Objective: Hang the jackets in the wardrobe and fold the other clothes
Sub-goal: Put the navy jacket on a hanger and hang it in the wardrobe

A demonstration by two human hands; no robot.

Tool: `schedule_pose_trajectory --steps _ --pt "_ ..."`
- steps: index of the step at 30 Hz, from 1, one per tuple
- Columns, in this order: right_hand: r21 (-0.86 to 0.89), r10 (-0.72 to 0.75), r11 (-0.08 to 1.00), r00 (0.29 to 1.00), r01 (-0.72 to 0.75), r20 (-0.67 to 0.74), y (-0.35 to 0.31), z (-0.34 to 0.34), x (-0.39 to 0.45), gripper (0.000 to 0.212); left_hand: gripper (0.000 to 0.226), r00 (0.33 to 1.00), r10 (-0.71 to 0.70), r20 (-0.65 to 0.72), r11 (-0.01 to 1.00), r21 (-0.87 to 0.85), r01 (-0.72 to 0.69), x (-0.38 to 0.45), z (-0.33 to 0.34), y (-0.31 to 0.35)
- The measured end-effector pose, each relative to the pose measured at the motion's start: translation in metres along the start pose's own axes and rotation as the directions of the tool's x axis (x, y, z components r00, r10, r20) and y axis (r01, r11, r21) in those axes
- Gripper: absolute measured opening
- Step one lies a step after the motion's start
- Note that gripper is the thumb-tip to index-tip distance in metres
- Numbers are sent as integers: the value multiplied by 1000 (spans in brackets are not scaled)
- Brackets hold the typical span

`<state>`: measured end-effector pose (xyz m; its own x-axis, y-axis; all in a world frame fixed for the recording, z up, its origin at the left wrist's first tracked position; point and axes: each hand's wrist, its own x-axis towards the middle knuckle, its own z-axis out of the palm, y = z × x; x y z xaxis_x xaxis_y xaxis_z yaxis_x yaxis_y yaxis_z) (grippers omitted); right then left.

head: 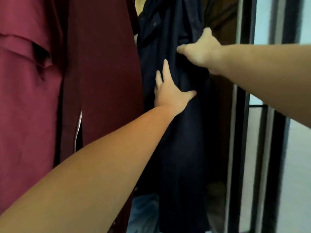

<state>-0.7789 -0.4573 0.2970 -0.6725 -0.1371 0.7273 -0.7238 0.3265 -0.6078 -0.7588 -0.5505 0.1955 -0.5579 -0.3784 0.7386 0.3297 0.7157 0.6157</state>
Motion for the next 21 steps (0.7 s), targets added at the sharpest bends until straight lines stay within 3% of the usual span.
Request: schedule_pose_trajectory --steps 7,12,17,21 --pt "-17 200 980 961 -200 191 87 34 -133 88 116 982 -113 153 991 85 101 -129 6 -51" --pt "-61 311 949 892 -309 327 113 28 -224 69 109 946 -159 283 975 197 105 -203 -11 -72" --pt "-259 249 955 865 -144 435 106 -10 -278 76 96 911 -189 368 959 270 90 -249 -46 -62" --pt "-482 208 875 867 42 453 97 -53 -317 78 84 898 -214 385 925 376 59 -281 -75 -44"
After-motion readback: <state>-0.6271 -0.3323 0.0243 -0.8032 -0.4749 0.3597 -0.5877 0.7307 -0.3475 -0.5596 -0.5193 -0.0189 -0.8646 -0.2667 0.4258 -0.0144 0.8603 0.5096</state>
